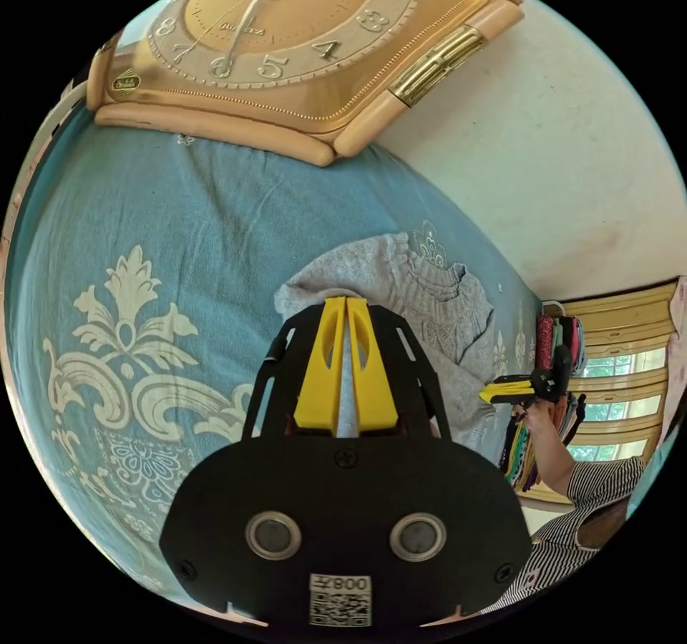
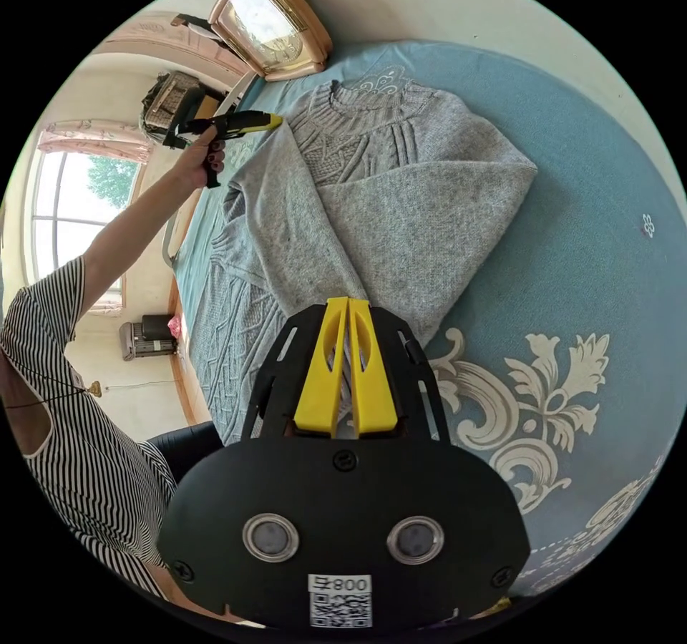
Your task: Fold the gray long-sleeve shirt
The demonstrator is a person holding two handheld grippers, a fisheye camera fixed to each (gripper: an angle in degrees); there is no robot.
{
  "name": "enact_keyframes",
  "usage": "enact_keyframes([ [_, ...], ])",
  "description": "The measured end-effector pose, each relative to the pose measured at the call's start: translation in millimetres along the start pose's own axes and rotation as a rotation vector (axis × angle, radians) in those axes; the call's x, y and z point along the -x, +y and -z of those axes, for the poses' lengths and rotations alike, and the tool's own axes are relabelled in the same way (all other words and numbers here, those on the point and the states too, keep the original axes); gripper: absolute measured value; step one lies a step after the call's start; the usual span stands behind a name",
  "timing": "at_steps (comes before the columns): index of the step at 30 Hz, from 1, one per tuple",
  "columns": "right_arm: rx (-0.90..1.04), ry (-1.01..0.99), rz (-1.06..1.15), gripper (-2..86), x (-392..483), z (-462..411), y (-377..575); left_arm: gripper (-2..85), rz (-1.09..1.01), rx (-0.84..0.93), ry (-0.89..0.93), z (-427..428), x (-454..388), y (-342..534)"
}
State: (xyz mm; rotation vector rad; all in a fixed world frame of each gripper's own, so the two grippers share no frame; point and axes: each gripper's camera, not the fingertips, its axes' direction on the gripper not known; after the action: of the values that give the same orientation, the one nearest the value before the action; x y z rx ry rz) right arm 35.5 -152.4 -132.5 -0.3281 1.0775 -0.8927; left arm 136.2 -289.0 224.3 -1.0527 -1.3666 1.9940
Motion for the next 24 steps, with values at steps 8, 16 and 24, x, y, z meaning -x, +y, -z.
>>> enact_keyframes([
  [8, -0.036, -0.026, -0.035, 0.0, -17, -37, 15, 0.2, 0.024, -0.105, 0.106, 17, 26, 32],
  [16, -0.146, 0.017, -0.047, 0.1, -11, -72, 48, 0.1, -0.075, 0.031, -0.001, 6, 32, 102],
  [24, -0.299, -0.011, -0.068, 0.1, -20, -94, 72, 0.1, 0.004, -0.138, 0.207, 25, 66, 152],
])
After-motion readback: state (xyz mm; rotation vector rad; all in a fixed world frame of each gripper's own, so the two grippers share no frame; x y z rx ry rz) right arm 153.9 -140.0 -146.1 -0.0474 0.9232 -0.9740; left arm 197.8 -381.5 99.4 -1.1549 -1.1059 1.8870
